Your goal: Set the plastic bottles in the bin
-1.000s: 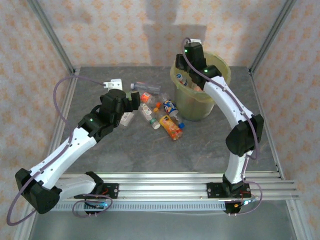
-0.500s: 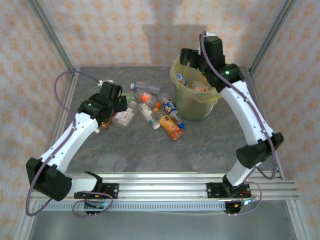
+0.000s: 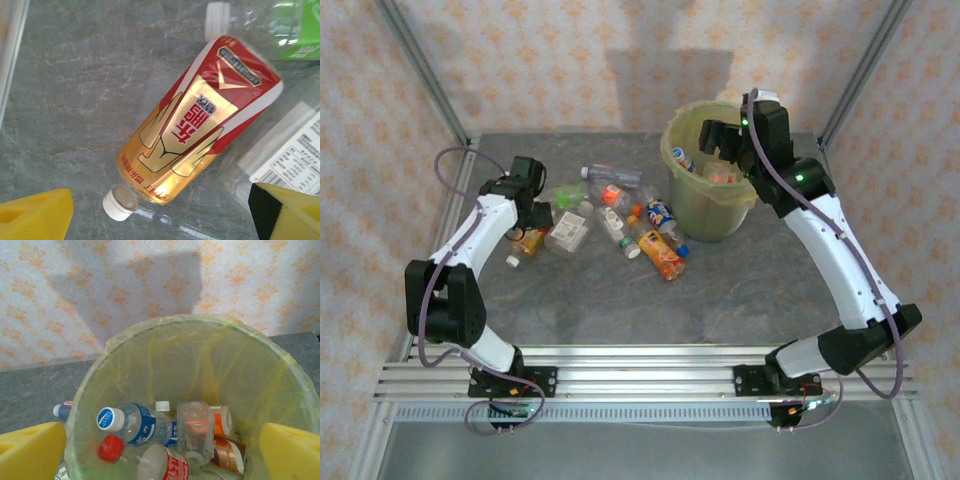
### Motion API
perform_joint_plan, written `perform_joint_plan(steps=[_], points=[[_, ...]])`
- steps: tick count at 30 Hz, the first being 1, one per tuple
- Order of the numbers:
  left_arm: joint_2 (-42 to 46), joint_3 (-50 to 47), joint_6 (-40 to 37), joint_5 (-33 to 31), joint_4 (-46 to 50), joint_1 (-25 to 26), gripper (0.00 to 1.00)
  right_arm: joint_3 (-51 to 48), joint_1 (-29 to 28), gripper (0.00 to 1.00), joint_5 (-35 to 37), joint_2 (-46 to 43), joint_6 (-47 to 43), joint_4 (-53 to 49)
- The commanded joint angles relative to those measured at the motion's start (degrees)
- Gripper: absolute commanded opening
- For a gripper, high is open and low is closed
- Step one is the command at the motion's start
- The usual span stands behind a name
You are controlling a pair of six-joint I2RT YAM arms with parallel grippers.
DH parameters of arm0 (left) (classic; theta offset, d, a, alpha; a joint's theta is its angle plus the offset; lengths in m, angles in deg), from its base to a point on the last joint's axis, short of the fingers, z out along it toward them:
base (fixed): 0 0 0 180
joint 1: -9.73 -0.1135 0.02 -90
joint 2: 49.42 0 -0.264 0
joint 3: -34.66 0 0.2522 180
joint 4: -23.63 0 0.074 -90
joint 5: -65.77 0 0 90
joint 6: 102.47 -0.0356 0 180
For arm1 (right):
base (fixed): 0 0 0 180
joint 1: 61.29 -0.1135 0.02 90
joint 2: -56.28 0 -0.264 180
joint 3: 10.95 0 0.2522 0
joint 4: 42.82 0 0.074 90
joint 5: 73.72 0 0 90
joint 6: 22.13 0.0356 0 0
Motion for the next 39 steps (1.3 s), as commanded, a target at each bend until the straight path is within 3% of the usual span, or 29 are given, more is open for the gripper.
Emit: perform_joint_plan(steps=[1,11,21,33,39], points=[[-1.31,1.91,-0.81,3.52,0.91,-1.23,0.92,-1.26,0.05,0.99,1.44,-2.78,1.51,2.18],[-6.93,3.11,-1.07,8.13,-0.98,-3.97,0.94,-1.98,0.06,0.99,3.44,-2.81,4.25,1.79],[-12.08,5.42,-0.2,6.86,-0.86,-4.38,0.95,-0.7,0.07,0.99,3.36,-1.56,5.11,-0.1],[-11.85,3.59,5.05,6.32,-3.34,-8.87,0.89,-0.78,0.05,0.99,1.86,-0.67,5.59,-0.67],[-11.61,2.14,6.67,7.58,-4.81,-10.7,0.9,-0.7,0.01,0.99,0.88,0.06,5.96,-0.55]])
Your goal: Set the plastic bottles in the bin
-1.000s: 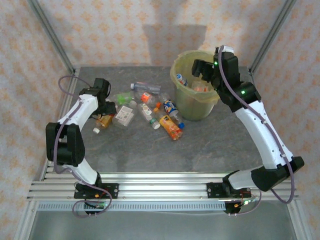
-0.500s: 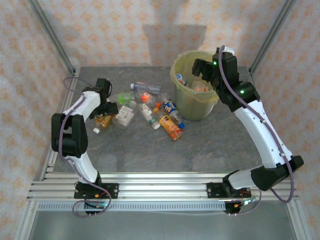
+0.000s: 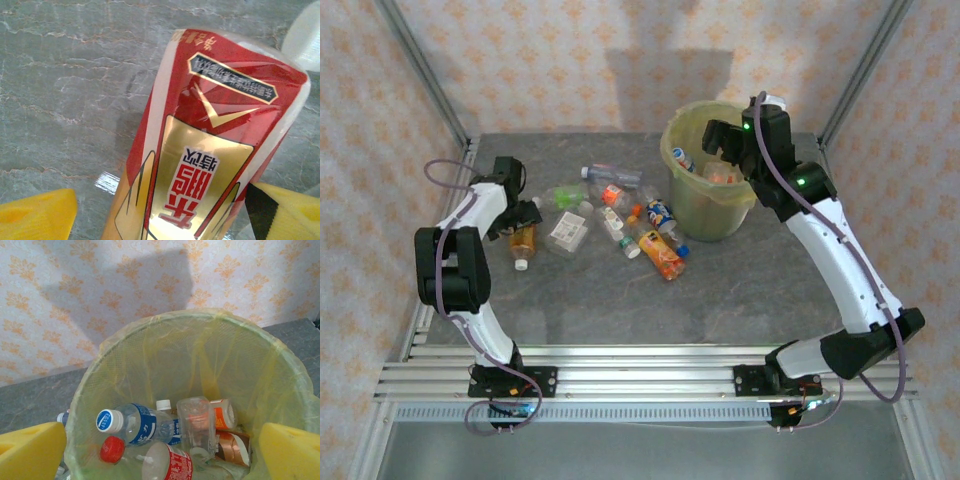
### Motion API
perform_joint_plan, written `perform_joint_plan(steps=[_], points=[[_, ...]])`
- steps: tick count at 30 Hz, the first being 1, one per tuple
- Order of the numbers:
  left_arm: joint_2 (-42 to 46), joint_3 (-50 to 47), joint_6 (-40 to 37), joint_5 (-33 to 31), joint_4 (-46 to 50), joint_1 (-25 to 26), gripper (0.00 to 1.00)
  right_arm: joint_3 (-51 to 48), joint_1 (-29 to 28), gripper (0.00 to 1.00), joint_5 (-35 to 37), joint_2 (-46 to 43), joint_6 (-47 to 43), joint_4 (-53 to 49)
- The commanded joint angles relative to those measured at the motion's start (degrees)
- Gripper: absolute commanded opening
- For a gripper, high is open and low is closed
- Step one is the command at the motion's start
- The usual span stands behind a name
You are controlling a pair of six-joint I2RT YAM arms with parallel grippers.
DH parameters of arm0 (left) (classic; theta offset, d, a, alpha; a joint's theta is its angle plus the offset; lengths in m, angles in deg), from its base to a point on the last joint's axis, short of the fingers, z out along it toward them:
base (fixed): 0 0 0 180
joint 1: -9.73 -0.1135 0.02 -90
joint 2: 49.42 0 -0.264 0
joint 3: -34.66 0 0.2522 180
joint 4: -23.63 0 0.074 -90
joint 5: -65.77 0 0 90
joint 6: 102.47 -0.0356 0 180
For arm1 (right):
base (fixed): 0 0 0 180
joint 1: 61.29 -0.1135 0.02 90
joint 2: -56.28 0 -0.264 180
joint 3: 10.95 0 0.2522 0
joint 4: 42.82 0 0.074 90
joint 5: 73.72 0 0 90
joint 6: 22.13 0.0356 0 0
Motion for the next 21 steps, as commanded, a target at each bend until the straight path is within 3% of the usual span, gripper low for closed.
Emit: perform_joint_plan(steps=[1,10,21], points=[[0.72,-1.31,1.64,0.09,-1.16,-0.69,0.91,0.77,0.01,0.99,-0.71,1.08,1.13,-0.73],[-1.0,-3.21,2.58,1.34,-3.09,-0.74,0.93,1.46,-0.48,0.99,-1.76,2.25,1.19,-0.71],[-3.85,-4.02,3.35,3.11,-5.32,-0.67,0.83,2.0,-1.22,0.99,-1.55,2.29,0.76,-1.32]])
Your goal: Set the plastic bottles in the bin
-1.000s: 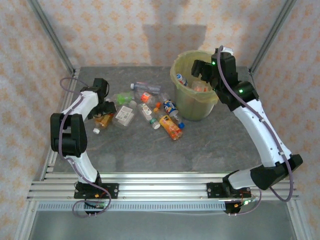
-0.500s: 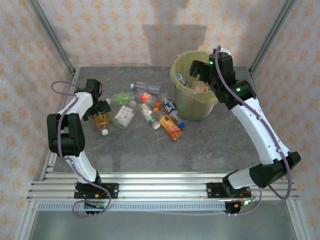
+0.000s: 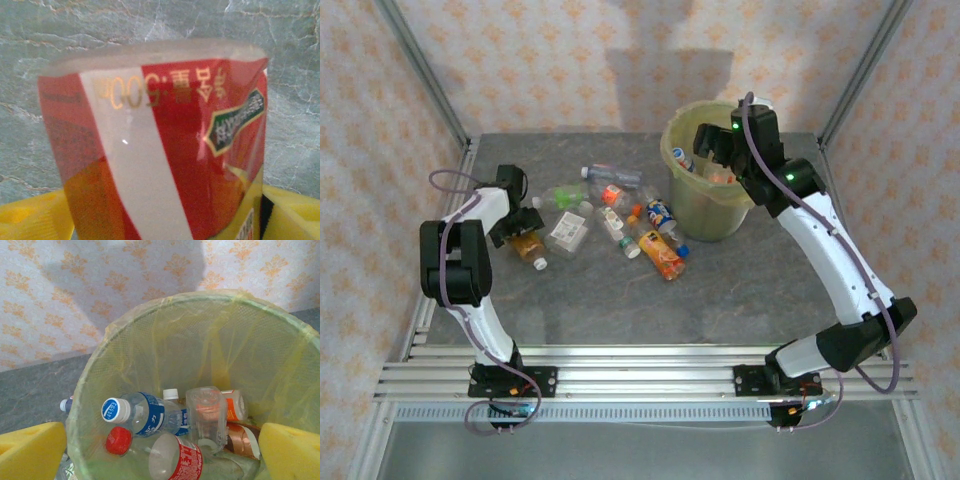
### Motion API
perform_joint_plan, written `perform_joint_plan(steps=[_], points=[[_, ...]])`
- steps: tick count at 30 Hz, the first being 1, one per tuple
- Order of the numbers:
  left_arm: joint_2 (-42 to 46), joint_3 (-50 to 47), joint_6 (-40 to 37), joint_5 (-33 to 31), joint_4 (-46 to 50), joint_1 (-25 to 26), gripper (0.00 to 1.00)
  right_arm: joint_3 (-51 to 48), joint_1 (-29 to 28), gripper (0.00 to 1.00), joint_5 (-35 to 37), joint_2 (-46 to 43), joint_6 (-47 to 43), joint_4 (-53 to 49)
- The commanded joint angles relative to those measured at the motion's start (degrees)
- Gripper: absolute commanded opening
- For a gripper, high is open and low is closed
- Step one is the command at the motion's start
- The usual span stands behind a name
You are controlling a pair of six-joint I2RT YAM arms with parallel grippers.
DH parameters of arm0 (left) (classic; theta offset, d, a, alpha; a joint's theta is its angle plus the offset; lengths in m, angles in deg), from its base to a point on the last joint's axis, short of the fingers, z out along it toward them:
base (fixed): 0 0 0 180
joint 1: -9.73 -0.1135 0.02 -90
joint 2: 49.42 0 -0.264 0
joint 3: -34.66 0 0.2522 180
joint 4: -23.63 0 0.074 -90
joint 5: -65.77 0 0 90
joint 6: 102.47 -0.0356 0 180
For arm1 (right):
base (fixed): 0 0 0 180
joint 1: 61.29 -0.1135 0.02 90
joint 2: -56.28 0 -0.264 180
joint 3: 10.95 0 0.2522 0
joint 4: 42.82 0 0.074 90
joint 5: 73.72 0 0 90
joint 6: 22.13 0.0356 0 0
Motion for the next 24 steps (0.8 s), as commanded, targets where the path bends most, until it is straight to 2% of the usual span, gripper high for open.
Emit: perform_joint_plan(steps=[1,4,10,17,24], points=[[-0.59,-0.88,0.88,0.42,-1.08,-0.18,0.81,1.85,-0.48,0.99,0.14,-0.05,0.35,-0.93],[-0.59,-1.01,0.85,0.38,-1.1,-0.15,0.78,2.02,-0.57,0.99,0.09,-0.06,0.29,-1.1],[2.17,-1.0,0.78,-0.15,-0.76,-0.15,0.64,1.8,-0.66,0.99,-1.01,-0.35,0.4,-1.04],[10.7,-0.92,0.2,-0.99,0.72,-0.16,0.62,1.11,-0.71,0.99,-5.57,-0.49,1.0,-1.41],[21.92,-0.55,-0.23,2.5,0.6,1.61,0.6,-1.49,-0.79,0.99,-12.11,-2.43,1.53,0.37]])
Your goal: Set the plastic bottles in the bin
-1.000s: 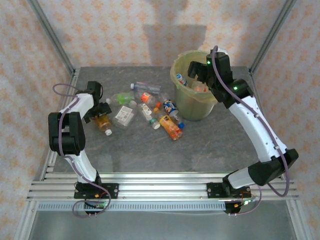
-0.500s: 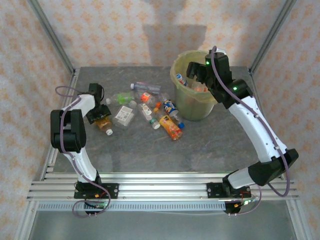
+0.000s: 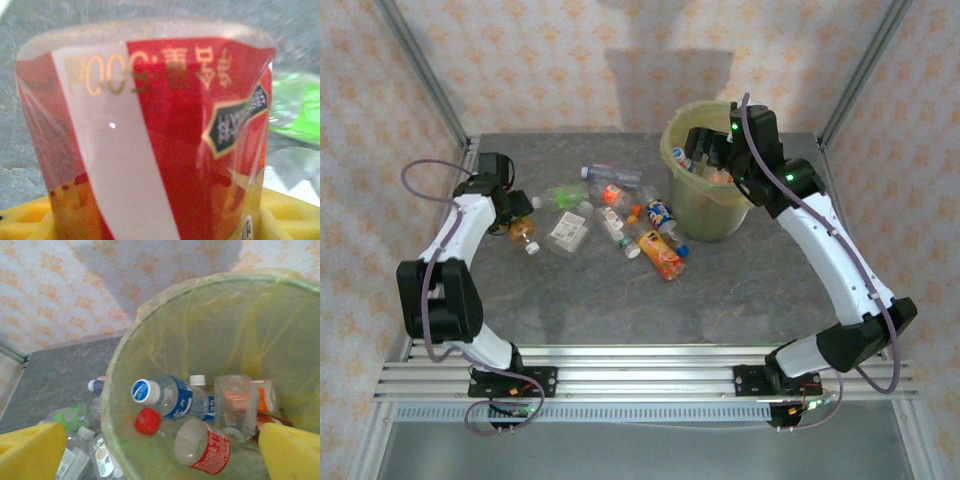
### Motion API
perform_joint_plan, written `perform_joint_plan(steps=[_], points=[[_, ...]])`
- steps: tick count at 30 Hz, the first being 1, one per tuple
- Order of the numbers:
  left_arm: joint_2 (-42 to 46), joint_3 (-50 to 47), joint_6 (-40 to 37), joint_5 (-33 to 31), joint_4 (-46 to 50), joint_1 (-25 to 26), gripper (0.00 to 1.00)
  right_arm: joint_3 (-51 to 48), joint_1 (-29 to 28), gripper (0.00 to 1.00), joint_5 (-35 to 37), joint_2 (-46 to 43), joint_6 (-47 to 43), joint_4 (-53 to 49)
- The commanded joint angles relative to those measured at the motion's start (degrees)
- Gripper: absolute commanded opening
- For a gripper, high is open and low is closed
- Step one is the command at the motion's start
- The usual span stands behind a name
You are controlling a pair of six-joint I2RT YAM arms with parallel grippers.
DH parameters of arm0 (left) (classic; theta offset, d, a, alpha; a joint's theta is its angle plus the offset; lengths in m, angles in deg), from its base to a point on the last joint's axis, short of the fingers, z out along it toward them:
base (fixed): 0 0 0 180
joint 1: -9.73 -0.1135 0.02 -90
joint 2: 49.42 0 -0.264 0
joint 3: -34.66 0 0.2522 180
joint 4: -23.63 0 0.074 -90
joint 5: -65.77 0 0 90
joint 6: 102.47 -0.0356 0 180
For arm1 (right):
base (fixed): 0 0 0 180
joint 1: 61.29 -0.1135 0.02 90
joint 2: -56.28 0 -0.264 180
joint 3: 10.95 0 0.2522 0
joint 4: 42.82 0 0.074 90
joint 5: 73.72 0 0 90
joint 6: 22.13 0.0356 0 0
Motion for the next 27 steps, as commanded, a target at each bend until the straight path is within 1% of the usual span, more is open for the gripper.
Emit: perform_joint_plan(steps=[1,6,9,12,17,21,23,27], points=[[5.43,0.8,-0.92,1.85,0.73,2.05,0.6,-1.4,-0.48,0.99,-4.32,-2.52,0.89,1.13],[11.14,3.36,-3.22,1.72,-1.93,9.45,0.61,-1.54,-0.57,0.99,-6.22,-3.66,1.04,1.65],[13.8,3.88,-5.43,2.68,-6.34,14.52,0.61,-1.41,-0.65,0.99,-8.33,-3.98,1.03,2.09],[15.81,3.17,-8.23,5.66,-12.18,18.53,0.61,-1.37,-0.72,0.99,-13.52,-4.38,0.81,3.39],[18.28,-0.22,-13.17,13.12,-22.74,23.42,0.61,-0.56,-0.67,0.99,-24.43,-3.97,1.2,5.33],[20.0,-3.5,-18.48,16.08,-30.18,27.05,0.61,1.23,-0.79,0.99,-30.97,-2.61,1.69,5.39],[20.76,-5.41,-22.06,16.81,-33.91,29.34,0.61,2.85,-1.5,0.99,-32.73,-1.69,1.14,4.23],[21.03,-6.67,-28.03,17.55,-37.55,33.08,0.61,5.67,-4.02,0.99,-32.63,-0.05,-1.9,0.98]])
